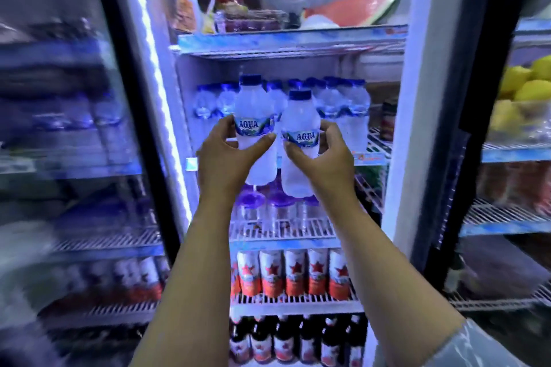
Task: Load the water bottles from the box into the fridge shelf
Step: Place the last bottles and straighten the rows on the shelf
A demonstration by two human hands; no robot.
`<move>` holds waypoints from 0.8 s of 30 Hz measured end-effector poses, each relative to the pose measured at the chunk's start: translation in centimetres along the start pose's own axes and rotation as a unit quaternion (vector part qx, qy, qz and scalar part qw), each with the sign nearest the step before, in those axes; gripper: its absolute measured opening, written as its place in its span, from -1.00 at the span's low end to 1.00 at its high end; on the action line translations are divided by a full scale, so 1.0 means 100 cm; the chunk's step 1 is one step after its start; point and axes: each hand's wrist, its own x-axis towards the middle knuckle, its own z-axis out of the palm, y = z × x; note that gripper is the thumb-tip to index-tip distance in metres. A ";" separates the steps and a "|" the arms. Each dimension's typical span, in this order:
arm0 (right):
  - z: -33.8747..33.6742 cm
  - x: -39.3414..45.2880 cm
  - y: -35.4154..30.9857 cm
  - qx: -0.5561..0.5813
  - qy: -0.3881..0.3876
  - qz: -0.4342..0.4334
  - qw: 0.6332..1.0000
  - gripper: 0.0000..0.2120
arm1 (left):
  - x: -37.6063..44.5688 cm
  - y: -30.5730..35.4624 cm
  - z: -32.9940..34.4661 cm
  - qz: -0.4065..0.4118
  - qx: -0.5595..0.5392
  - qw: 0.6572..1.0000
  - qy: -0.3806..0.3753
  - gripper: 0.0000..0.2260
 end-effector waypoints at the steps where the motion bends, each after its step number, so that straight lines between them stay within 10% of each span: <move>1: 0.012 0.008 -0.003 -0.005 -0.009 -0.002 1.000 -0.59 | 0.010 -0.004 -0.009 -0.005 0.012 1.000 0.016 -0.61; 24: 0.143 0.082 0.016 -0.086 -0.046 0.020 0.995 -0.38 | 0.118 -0.086 -0.010 -0.102 0.135 0.983 0.077 -0.62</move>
